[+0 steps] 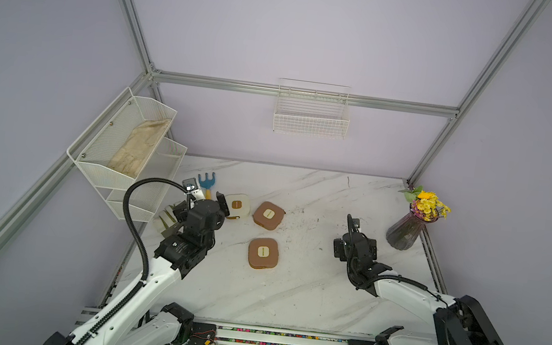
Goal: Organize nail clipper sets
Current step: Reset both arms
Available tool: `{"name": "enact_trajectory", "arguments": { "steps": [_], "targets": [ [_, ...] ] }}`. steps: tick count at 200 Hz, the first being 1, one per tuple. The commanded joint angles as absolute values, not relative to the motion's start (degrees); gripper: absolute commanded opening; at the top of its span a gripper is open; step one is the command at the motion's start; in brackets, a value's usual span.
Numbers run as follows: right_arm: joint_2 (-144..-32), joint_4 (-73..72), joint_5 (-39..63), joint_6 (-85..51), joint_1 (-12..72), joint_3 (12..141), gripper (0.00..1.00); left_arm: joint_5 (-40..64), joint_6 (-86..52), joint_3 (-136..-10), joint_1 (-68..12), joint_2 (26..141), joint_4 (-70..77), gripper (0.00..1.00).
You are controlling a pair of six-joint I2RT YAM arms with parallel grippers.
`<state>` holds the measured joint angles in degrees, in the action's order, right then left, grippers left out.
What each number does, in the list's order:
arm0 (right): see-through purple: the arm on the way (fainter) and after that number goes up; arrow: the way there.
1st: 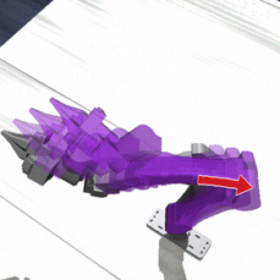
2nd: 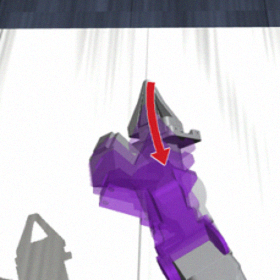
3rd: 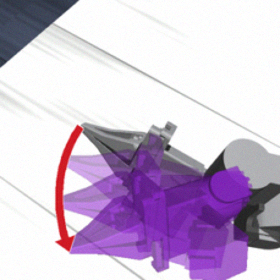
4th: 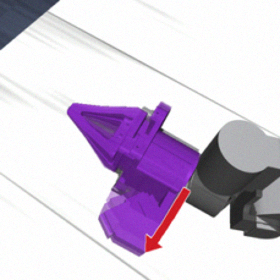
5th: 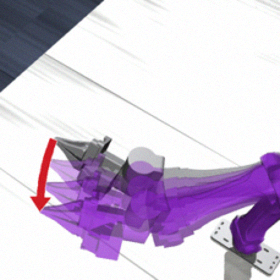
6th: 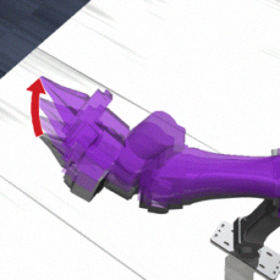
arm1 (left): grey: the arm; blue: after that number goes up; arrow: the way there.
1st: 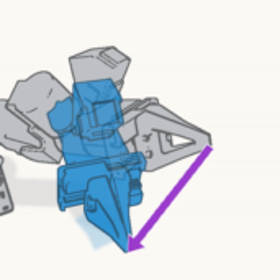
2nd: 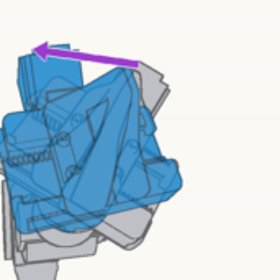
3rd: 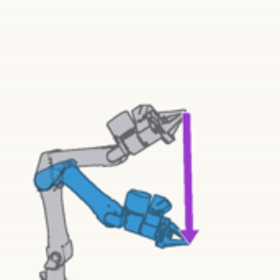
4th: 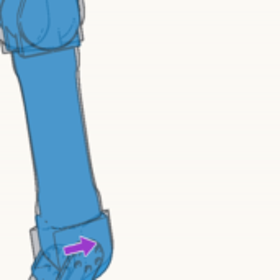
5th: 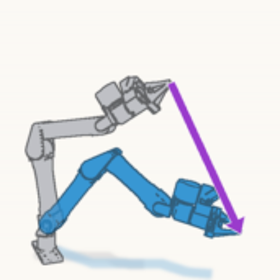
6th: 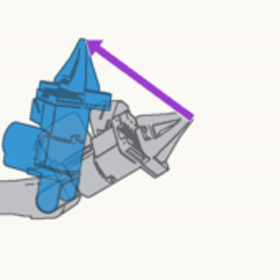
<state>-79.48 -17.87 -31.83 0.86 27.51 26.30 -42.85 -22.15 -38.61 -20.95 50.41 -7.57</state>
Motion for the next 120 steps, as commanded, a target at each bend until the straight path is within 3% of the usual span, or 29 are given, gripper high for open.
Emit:
{"name": "enact_trajectory", "arguments": {
  "steps": [1,48,75,111,120],
  "targets": [
    [-85.89,-40.38,-30.65,6.35,22.84,23.29,0.97,-45.46,-9.16,-25.31,-18.9,50.57,15.5,1.0],
    [-94.53,-61.59,-23.38,10.22,17.3,20.58,0.97,-38.22,-9.96,-11.93,-10.62,62.24,37.81,1.0],
    [-104.74,-77.69,-21.1,6.12,10.83,17.91,0.98,-31.99,-7.63,-14.8,-7.15,70.5,45.08,1.0],
    [-102.01,-54.79,-14.14,0.89,6.49,26.96,0.98,-22.68,-2.71,-19.48,-3.36,86.74,54.81,1.0],
    [-102.11,-56.04,-12.41,1.32,5.39,26.44,0.97,-22.05,0.58,-19.65,-2.9,92.95,63.74,0.99]
  ]
}}
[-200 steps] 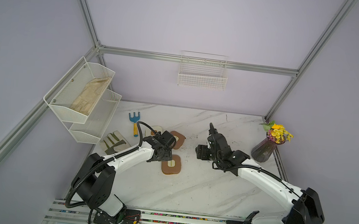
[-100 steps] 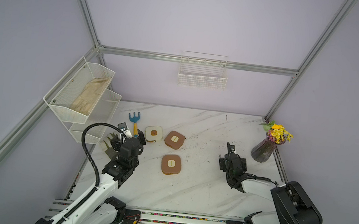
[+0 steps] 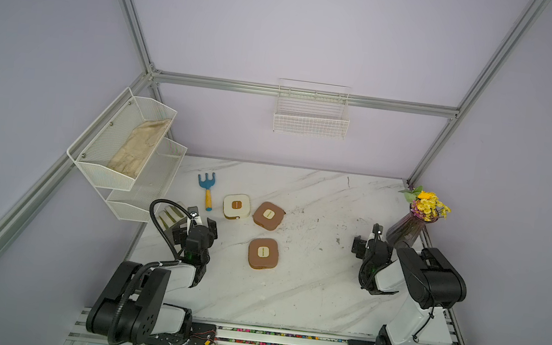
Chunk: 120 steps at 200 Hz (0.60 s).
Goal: Organize nail clipper sets
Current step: Reset both arms
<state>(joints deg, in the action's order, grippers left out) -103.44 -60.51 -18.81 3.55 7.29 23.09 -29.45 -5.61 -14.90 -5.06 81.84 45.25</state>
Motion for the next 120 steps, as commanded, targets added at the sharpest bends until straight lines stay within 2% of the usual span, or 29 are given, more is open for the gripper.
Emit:
{"name": "enact_trajectory", "arguments": {
  "steps": [1,19,43,120],
  "targets": [
    [-102.21,-56.45,-12.4,1.37,5.38,26.36,0.97,-22.41,0.77,-19.67,-3.07,93.1,64.08,0.99],
    [-101.96,-55.69,-12.44,1.2,5.36,26.48,0.98,-15.68,-4.35,-22.95,0.15,88.53,49.04,0.99],
    [-102.22,-56.25,-12.57,1.57,5.41,26.39,0.97,-14.31,-3.11,-20.58,0.82,89.98,56.57,1.0],
    [-101.99,-56.64,-13.27,1.72,5.45,26.27,0.97,-13.41,-2.07,-21.16,0.44,90.38,55.87,1.0]
  ]
}}
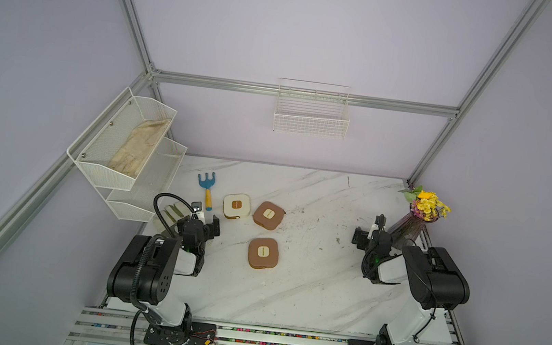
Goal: Organize nail clipper sets
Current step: Reset both arms
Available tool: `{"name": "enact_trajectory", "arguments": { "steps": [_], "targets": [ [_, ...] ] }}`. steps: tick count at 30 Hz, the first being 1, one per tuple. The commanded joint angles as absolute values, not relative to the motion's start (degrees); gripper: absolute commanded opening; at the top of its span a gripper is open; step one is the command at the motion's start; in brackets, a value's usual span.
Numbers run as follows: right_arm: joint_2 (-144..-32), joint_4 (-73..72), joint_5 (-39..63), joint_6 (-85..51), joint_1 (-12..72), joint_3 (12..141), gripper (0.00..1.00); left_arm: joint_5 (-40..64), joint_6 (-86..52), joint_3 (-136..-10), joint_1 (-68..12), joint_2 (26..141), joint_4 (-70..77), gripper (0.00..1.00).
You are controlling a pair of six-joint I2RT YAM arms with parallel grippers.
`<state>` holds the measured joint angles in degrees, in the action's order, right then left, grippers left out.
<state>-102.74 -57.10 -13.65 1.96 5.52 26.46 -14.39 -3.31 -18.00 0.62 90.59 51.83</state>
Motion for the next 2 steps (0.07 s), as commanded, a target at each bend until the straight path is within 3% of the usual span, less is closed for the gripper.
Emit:
{"name": "enact_trajectory", "arguments": {
  "steps": [1,2],
  "targets": [
    [-101.97,-56.62,-13.27,1.69,5.45,26.23,0.97,-13.43,-2.04,-21.17,0.49,90.41,55.88,1.0],
    [-101.95,-56.65,-13.27,1.68,5.45,26.25,0.97,-13.52,-2.02,-21.2,0.45,90.61,56.11,1.0]
  ]
}}
